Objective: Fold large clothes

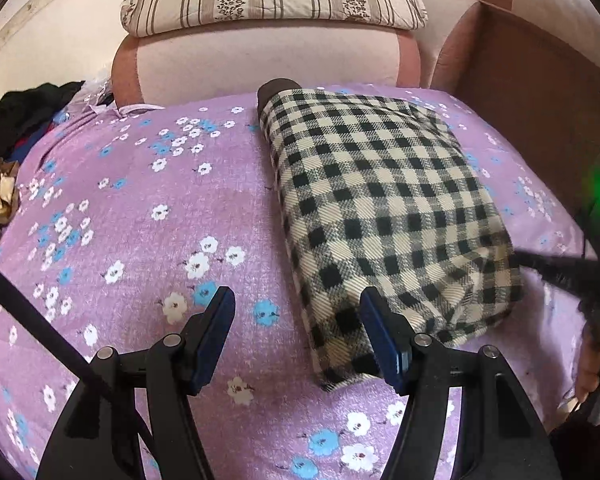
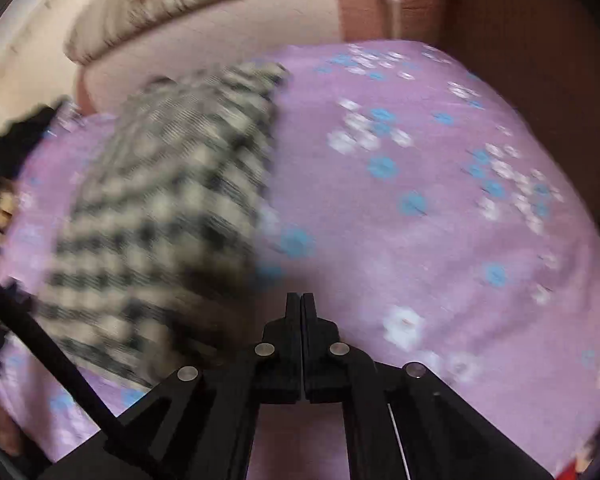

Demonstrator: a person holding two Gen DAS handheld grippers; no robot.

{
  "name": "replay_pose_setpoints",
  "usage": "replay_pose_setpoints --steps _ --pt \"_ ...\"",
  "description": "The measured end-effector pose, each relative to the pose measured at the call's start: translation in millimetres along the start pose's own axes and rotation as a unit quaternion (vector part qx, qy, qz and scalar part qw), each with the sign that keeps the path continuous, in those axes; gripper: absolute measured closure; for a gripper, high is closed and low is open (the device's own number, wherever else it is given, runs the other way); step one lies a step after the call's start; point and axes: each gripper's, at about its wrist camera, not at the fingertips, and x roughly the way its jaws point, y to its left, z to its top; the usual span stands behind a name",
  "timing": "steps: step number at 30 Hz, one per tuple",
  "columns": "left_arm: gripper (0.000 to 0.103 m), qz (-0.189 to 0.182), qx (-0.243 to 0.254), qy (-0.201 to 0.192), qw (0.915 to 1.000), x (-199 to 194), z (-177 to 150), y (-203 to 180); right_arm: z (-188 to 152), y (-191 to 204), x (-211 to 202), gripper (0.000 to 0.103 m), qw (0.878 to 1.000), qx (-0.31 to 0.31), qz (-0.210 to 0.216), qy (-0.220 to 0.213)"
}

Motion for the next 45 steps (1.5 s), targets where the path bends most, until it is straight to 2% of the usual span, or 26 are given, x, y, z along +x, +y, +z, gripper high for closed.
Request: replay_pose_setpoints --steps 2,4,6,11,14,16,18,19,21,25,26,29,34,37,39,40,42,45 --pt "0.039 -0.011 -0.013 -0.003 0.9999 -1.0 -3.4 2.9 -15.1 -10.9 -8.1 0.102 0.999 0.032 0.026 0.007" --pt "0.039 -0.011 -0.027 -0.004 0.9996 -0.3 -6.3 5.5 -27.7 -20.8 -21.7 0.102 0.997 0.055 0.047 -0.004" --pt "0.039 -0.010 -0.027 -0.007 0.9996 0.6 -7.6 4.7 -40.0 -27.5 -35.9 0.093 0.996 0.070 0.052 -0.025" --pt "0.039 0.010 0.015 0.009 0.9998 18.9 -11.8 -7.2 -50.0 -11.7 -52.4 0.090 0.994 0.068 0.059 -0.066" --pt "0.038 0.022 0.040 0.021 0.9988 29.2 -19.5 -12.6 -45.2 3.9 -45.6 0.090 0.994 0.054 0.064 -0.064" --pt "0.038 0.021 0.043 0.017 0.9987 27.8 -23.8 -12.4 -43.8 10.6 -32.3 0.090 0.997 0.048 0.054 -0.041" --pt "0.038 0.015 0.044 0.017 0.9988 25.4 -26.7 -9.8 -44.0 11.6 -11.8 0.091 0.999 0.038 0.009 0.001" --pt "0.037 0.012 0.045 0.018 0.9988 24.1 -27.7 -7.7 -45.6 9.1 -7.4 0.092 0.999 0.036 0.000 0.009" --pt "0.035 0.005 0.041 0.019 0.9990 19.1 -27.7 -1.3 -45.0 2.8 -14.2 0.092 0.999 0.046 0.005 0.004" --pt "0.035 -0.021 0.009 0.028 0.9994 6.0 -24.1 18.0 -44.7 -4.2 -32.6 0.090 0.999 0.031 -0.021 -0.017" --pt "0.035 -0.023 0.000 0.026 0.9994 2.2 -23.4 23.7 -44.9 -8.7 -37.7 0.086 0.999 0.035 -0.021 -0.026" --pt "0.035 -0.020 -0.014 0.014 0.9996 -7.5 -21.8 37.8 -48.6 -23.2 -49.2 0.081 0.997 0.059 -0.001 -0.054" --pt "0.035 0.004 -0.021 0.000 0.9998 -14.0 -20.7 47.3 -44.2 -35.1 -45.1 0.080 0.992 0.103 0.035 -0.067" --pt "0.032 -0.019 -0.043 0.012 0.9988 -9.4 -13.0 53.3 -36.7 -38.8 -44.9 0.064 0.987 0.125 0.063 -0.080" --pt "0.031 -0.049 -0.072 0.023 0.9960 -2.8 -2.9 59.9 -22.7 -45.6 -50.0 0.047 0.982 0.145 0.079 -0.096" --pt "0.030 -0.066 -0.088 0.028 0.9935 1.0 3.0 63.5 -16.0 -48.3 -52.0 0.042 0.979 0.154 0.085 -0.102" --pt "0.026 -0.089 -0.107 0.033 0.9897 9.3 14.7 65.7 3.4 -58.2 -50.4 0.027 0.973 0.166 0.112 -0.115" --pt "0.025 -0.111 -0.110 0.033 0.9873 27.0 38.1 64.0 34.8 -64.8 -25.8 0.025 0.971 0.166 0.140 -0.097"
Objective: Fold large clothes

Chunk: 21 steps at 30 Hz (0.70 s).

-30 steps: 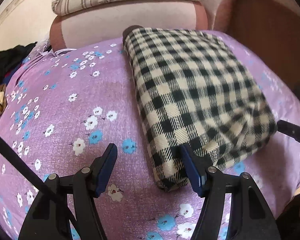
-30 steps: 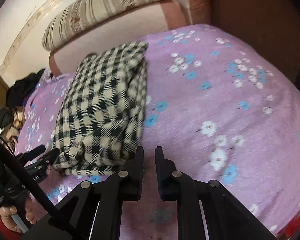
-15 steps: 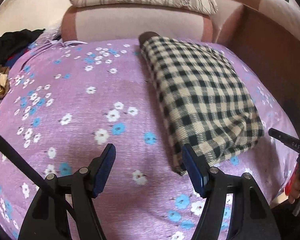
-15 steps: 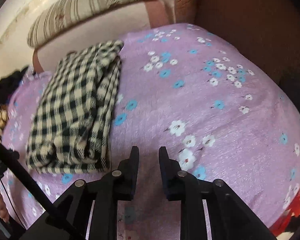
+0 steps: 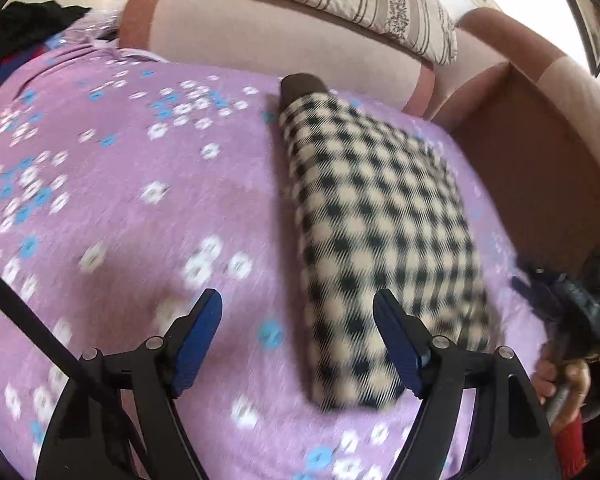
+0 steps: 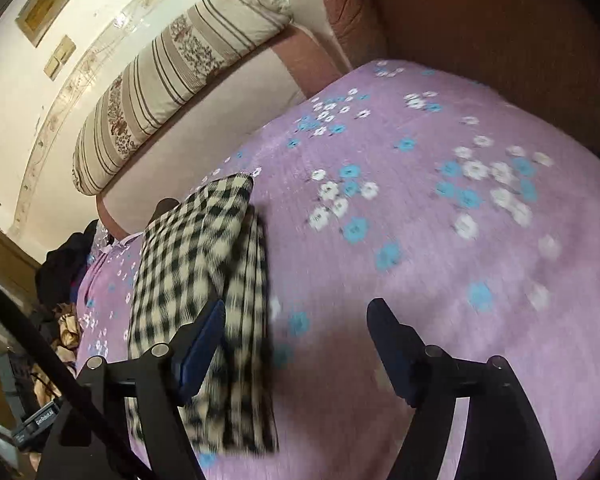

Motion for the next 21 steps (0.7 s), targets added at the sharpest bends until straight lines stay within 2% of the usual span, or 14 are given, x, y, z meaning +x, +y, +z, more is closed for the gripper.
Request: replay_pose_setpoints --steps 3,6,8,11,14,16,17,18,19,20,21 --pt "0.024 -0.016 0.003 0.005 0.9999 22.0 23.4 -3.4 16.0 -2.6 36.6 0.025 0.998 0.022 0.047 0.037" --pt "0.023 -0.052 -0.007 0.026 0.9983 47.7 42.4 -3.1 26.3 3.9 70.7 0.025 0.992 0.034 0.101 0.067" --pt "0.023 -0.077 -0.006 0.047 0.9960 66.0 51.5 -5.4 31.4 14.7 91.5 0.025 0.989 0.023 0.119 0.085" --pt "0.023 -0.091 0.004 0.062 0.9939 88.2 59.6 -9.2 35.5 28.5 117.6 0.025 0.989 0.001 0.111 0.093" --pt "0.017 -0.121 -0.004 0.087 0.9888 107.3 59.3 -12.7 34.2 35.2 139.7 0.024 0.989 -0.004 0.107 0.106" --pt "0.016 -0.122 -0.001 0.091 0.9883 112.8 57.0 -18.1 33.0 37.2 146.9 0.024 0.988 -0.006 0.115 0.103" --pt "0.023 -0.113 0.016 0.088 0.9895 112.5 55.8 -23.2 33.0 39.4 150.4 0.040 0.986 -0.003 0.127 0.110" --pt "0.039 -0.103 0.027 0.085 0.9907 110.7 55.0 -26.2 33.0 40.8 154.3 0.060 0.981 0.013 0.147 0.124" --pt "0.046 -0.093 0.036 0.080 0.9917 106.3 55.7 -28.1 33.6 44.4 153.6 0.062 0.980 0.022 0.155 0.122" --pt "0.059 -0.097 0.037 0.079 0.9914 101.9 57.8 -27.7 33.9 49.4 150.7 0.070 0.979 0.018 0.162 0.119" --pt "0.067 -0.108 0.030 0.079 0.9906 95.3 62.9 -24.7 34.8 56.4 146.4 0.071 0.978 0.014 0.170 0.116"
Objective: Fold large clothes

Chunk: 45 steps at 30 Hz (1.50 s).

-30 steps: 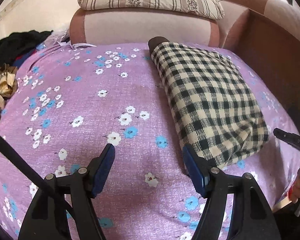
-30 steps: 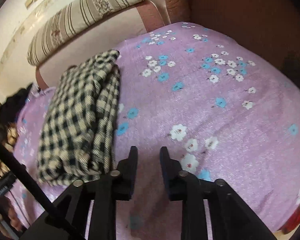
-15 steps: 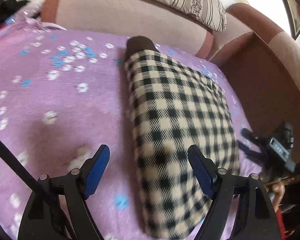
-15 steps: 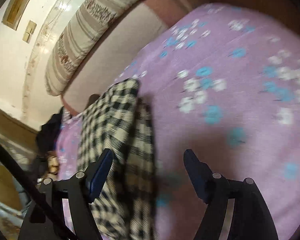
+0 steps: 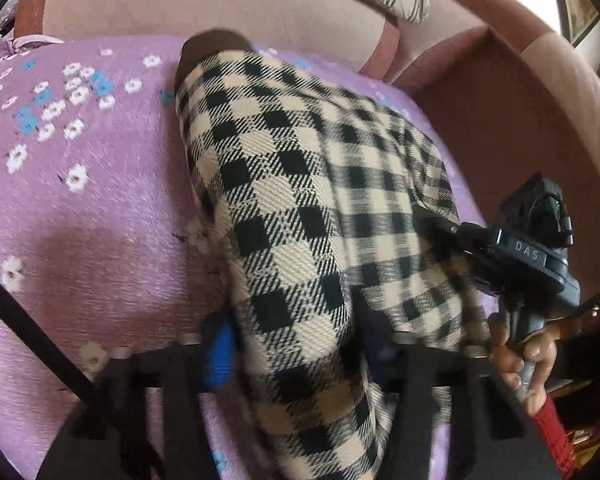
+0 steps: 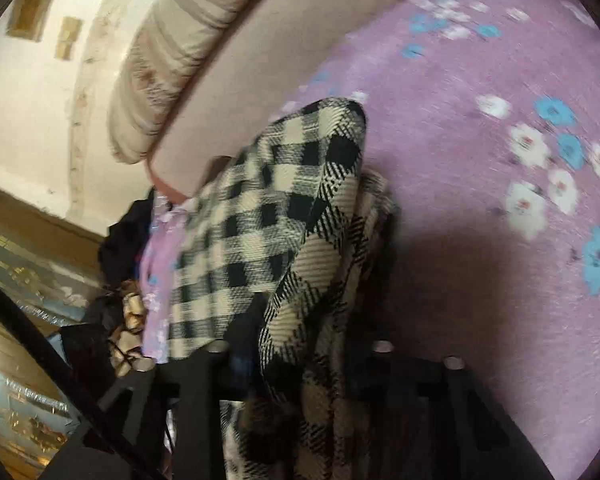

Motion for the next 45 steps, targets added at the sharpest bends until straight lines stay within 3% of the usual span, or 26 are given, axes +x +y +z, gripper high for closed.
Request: replay_pose_setpoints --steps 4,7,8,10,11,13,16,18,21,24,26,28,30,32,35,37,39,41,45 --pt "0.071 -0.005 -0.008 -0.024 0.9997 -31.8 16.6 4.4 3.9 45.3 -9.8 0.074 0.998 -0.031 0.054 -0.024" --pt "0.070 -0.007 -0.013 -0.041 0.9990 -50.1 25.8 10.0 4.8 64.6 -10.8 0.074 0.996 -0.041 0.070 -0.042" --pt "0.068 0.000 -0.014 -0.044 0.9989 -52.0 26.5 12.9 5.2 65.8 -7.1 0.074 0.996 -0.040 0.063 -0.046" --pt "0.065 0.051 -0.019 -0.038 0.9978 -45.9 25.4 18.9 4.0 62.1 4.2 0.064 0.998 -0.041 0.001 -0.047" --pt "0.065 0.075 -0.021 -0.031 0.9964 -44.2 22.2 23.2 2.7 57.3 11.1 0.062 0.997 -0.042 -0.042 -0.042" --pt "0.065 0.109 -0.026 -0.020 0.9935 -38.8 13.1 32.0 -0.5 51.4 15.8 0.062 0.996 -0.041 -0.078 -0.031" --pt "0.065 0.092 -0.028 -0.026 0.9950 -47.6 -2.9 31.8 -5.1 64.8 -6.5 0.062 0.991 -0.072 -0.091 -0.064" --pt "0.065 0.102 -0.012 -0.029 0.9942 -52.2 -18.1 27.4 -11.0 74.4 -21.0 0.062 0.992 -0.088 -0.059 -0.070" --pt "0.065 0.119 0.002 -0.023 0.9927 -53.6 -45.3 30.5 -24.7 84.6 -16.9 0.065 0.995 -0.088 0.023 -0.031" --pt "0.064 0.128 0.002 -0.024 0.9915 -55.2 -73.9 29.8 -46.7 81.2 6.1 0.065 0.995 -0.075 0.054 0.039" --pt "0.064 0.127 -0.003 -0.039 0.9912 -61.8 -91.1 32.4 -67.0 70.9 19.0 0.065 0.994 -0.068 0.015 0.079" --pt "0.060 0.124 -0.009 -0.046 0.9911 -69.5 -101.7 34.4 -84.8 58.7 26.6 0.073 0.992 -0.061 -0.036 0.108" --pt "0.060 0.127 -0.007 -0.047 0.9908 -78.3 -110.3 33.5 -99.9 55.0 19.8 0.078 0.990 -0.063 -0.060 0.115" --pt "0.060 0.144 0.015 -0.062 0.9875 -89.5 -123.8 23.4 -111.5 60.9 -6.3 0.077 0.990 -0.080 -0.082 0.085" --pt "0.059 0.160 0.046 -0.077 0.9831 -104.3 -142.8 3.4 -134.5 71.6 -70.4 0.072 0.986 -0.110 -0.126 0.004" --pt "0.057 0.173 0.067 -0.085 0.9790 -113.8 -154.5 -14.6 -147.8 78.9 -133.1 0.072 0.978 -0.112 -0.157 -0.081" --pt "0.049 0.182 0.086 -0.096 0.9748 -122.1 -163.0 -31.2 -153.7 79.5 -187.8 0.066 0.968 -0.099 -0.176 -0.146" --pt "0.047 0.186 0.099 -0.104 0.9720 -129.0 -172.4 -44.3 -162.4 79.6 -256.9 0.063 0.953 -0.078 -0.199 -0.213" --pt "0.041 0.190 0.112 -0.111 0.9691 -140.2 -189.9 -66.8 -190.0 81.2 -387.7 0.059 0.907 -0.024 -0.239 -0.345"
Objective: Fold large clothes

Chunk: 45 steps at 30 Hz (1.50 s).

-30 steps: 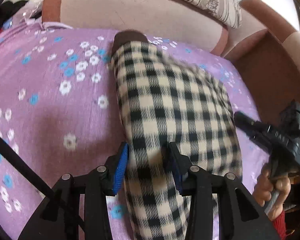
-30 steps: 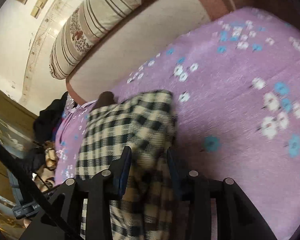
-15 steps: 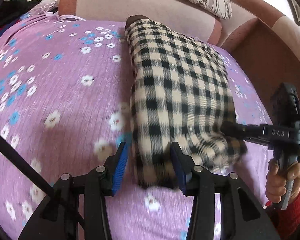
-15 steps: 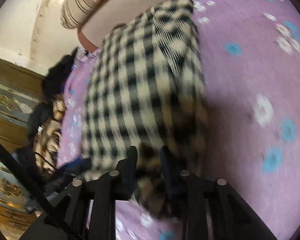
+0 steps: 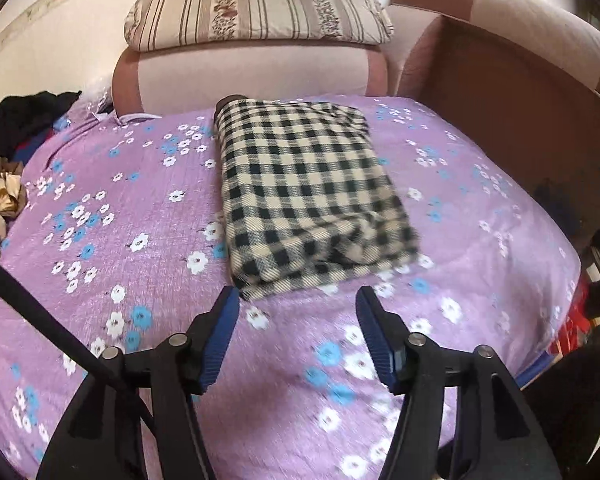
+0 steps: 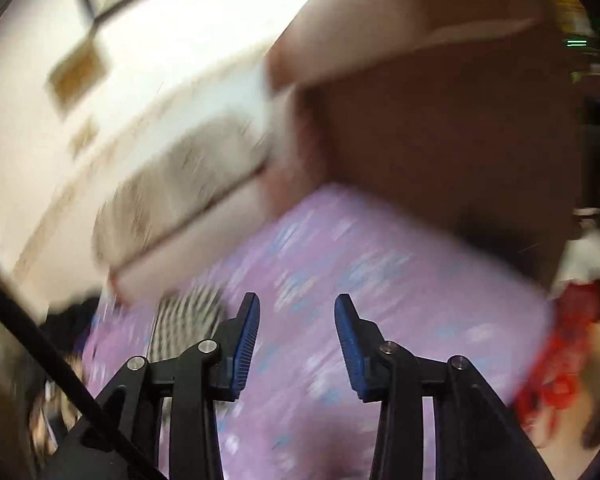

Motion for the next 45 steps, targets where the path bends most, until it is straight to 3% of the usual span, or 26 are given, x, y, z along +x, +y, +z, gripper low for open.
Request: replay_pose_setpoints --steps 3,6,9,11,14,17,18,20,22,24,29,34,39,45 --pt "0.036 0.012 0.001 -0.007 0.9999 -14.8 -5.2 -11.3 28.6 -26.7 -73.6 0.052 0.993 0.042 -0.033 -0.104" --pt "0.030 0.023 -0.004 -0.016 0.9996 -24.1 -10.5 -21.0 45.9 -42.8 -134.5 0.040 0.974 0.052 -0.082 -0.204" --pt "0.030 0.032 -0.007 -0.016 0.9993 -28.8 -11.2 -28.7 58.7 -55.4 -169.7 0.039 0.954 0.056 -0.128 -0.266" --pt "0.030 0.037 -0.009 -0.021 0.9990 -33.4 -10.2 -32.3 69.8 -67.7 -180.7 0.037 0.950 0.067 -0.134 -0.274" --pt "0.020 0.052 -0.012 -0.055 0.9970 -46.7 -8.9 -35.5 67.2 -72.3 -172.1 0.036 0.956 0.069 -0.123 -0.256" --pt "0.015 0.064 -0.022 -0.104 0.9923 -65.0 -7.6 -35.2 46.1 -56.1 -136.7 0.036 0.973 0.030 -0.112 -0.202" --pt "0.007 0.071 -0.024 -0.125 0.9893 -73.5 -7.3 -34.2 36.8 -54.0 -128.7 0.036 0.978 0.022 -0.102 -0.182" --pt "0.001 0.086 -0.031 -0.160 0.9828 -88.3 -7.9 -29.8 18.6 -39.9 -102.6 0.036 0.988 0.003 -0.073 -0.133" --pt "0.000 0.107 -0.049 -0.198 0.9731 -104.6 -10.5 -22.3 -3.2 -18.3 -79.2 0.036 0.994 -0.021 -0.049 -0.091" --pt "0.000 0.111 -0.060 -0.214 0.9687 -116.2 -12.4 -14.1 -23.3 10.8 -56.4 0.036 0.997 -0.050 -0.023 -0.055" --pt "0.000 0.128 -0.059 -0.234 0.9619 -135.6 -21.9 0.0 -64.1 76.7 -5.2 0.036 0.994 -0.099 0.033 0.006" --pt "0.000 0.133 -0.063 -0.260 0.9542 -141.5 -27.5 9.7 -108.2 141.2 48.2 0.036 0.982 -0.172 0.064 0.046" --pt "0.000 0.090 -0.065 -0.231 0.9666 -123.7 -3.3 17.0 -126.0 188.3 89.0 0.035 0.970 -0.231 0.061 0.051" --pt "0.000 0.121 -0.032 -0.202 0.9714 -81.3 14.5 12.6 -149.6 206.9 130.2 0.032 0.959 -0.273 0.044 0.060"
